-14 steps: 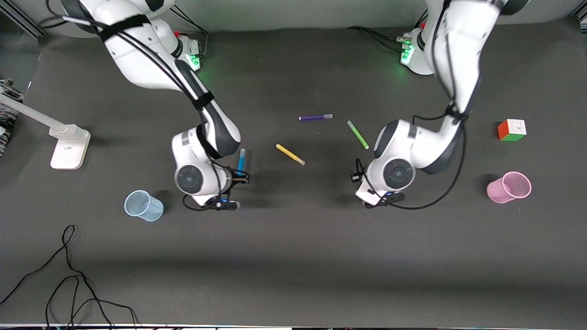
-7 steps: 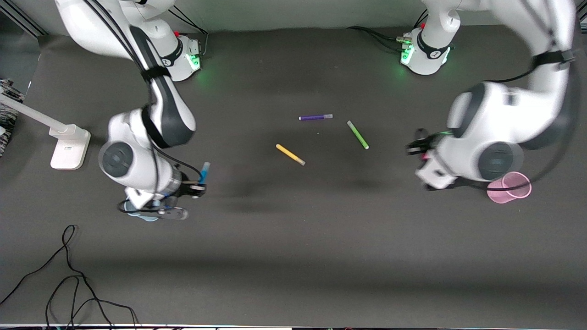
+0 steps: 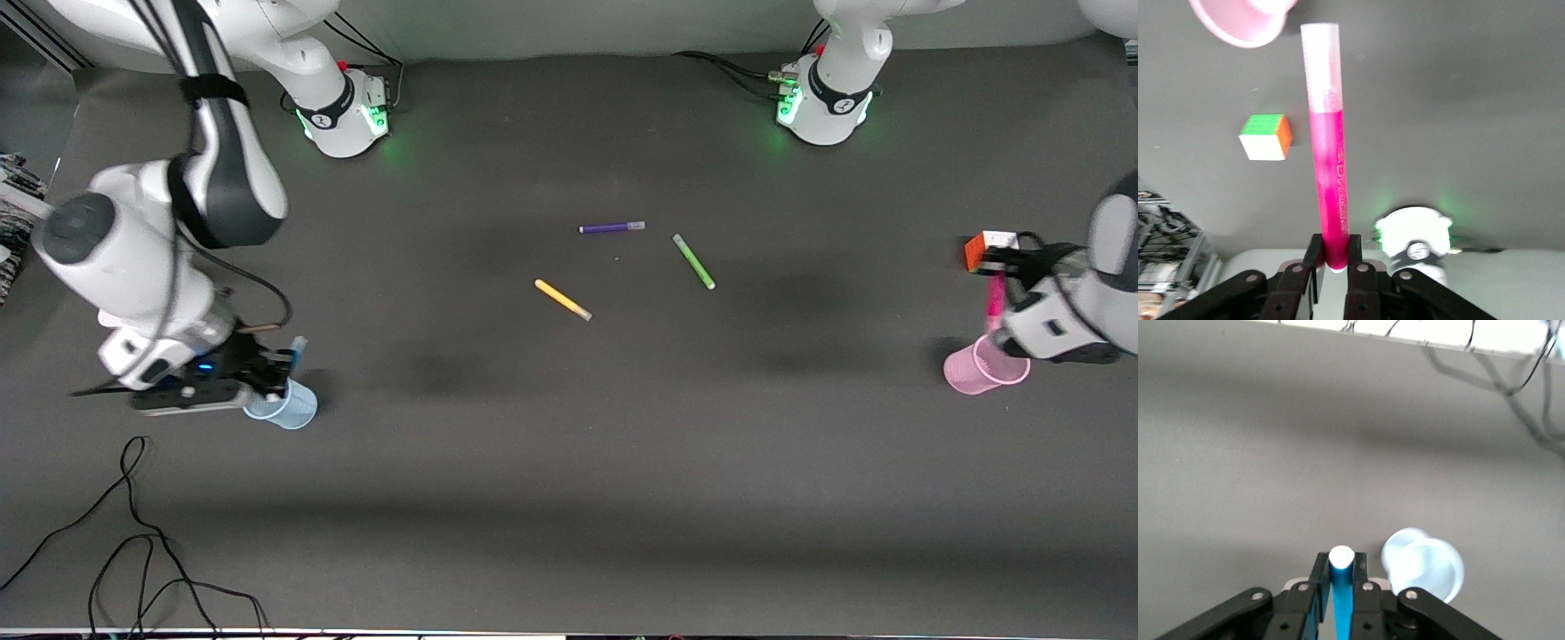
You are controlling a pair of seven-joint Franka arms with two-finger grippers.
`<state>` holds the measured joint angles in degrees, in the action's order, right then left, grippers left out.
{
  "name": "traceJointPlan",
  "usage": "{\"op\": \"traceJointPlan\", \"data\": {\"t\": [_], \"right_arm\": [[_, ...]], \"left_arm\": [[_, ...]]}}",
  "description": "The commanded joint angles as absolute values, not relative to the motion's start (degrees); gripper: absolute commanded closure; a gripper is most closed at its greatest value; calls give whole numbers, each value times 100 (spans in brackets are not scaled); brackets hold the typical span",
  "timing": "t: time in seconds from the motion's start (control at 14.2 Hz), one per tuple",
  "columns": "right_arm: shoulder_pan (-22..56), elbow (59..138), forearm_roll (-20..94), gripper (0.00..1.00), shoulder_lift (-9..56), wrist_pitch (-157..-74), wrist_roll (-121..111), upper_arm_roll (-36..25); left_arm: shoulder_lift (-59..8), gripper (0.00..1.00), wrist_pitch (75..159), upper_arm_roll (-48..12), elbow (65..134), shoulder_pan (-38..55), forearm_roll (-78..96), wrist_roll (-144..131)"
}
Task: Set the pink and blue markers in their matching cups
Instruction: 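Carry the blue marker to the blue cup while the left gripper carries pink, then lower the blue marker into the blue cup while the left gripper lowers pink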
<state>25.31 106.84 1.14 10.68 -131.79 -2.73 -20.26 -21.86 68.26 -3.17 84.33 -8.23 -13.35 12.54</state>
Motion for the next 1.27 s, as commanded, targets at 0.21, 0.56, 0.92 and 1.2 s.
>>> {"op": "traceJointPlan", "data": {"t": [0.21, 0.56, 0.92, 1.2], "right_arm": [[2602, 12162, -26, 100, 747, -15604, -1599, -2487], [2558, 12507, -26, 100, 957, -16592, -1714, -2496], [2540, 12814, -18, 100, 1212, -17418, -1705, -2505], [2540, 12850, -9, 100, 1353, -17604, -1696, -2514]], "left_arm": [[-3242, 100, 6820, -404, 8305, -1072, -2030, 1679], [-3348, 100, 7171, -404, 8323, -1265, -2434, 1984], [-3665, 100, 7733, -396, 8323, -1397, -2487, 2118], [-3788, 100, 7875, -396, 8323, -1441, -2487, 2127]]}}
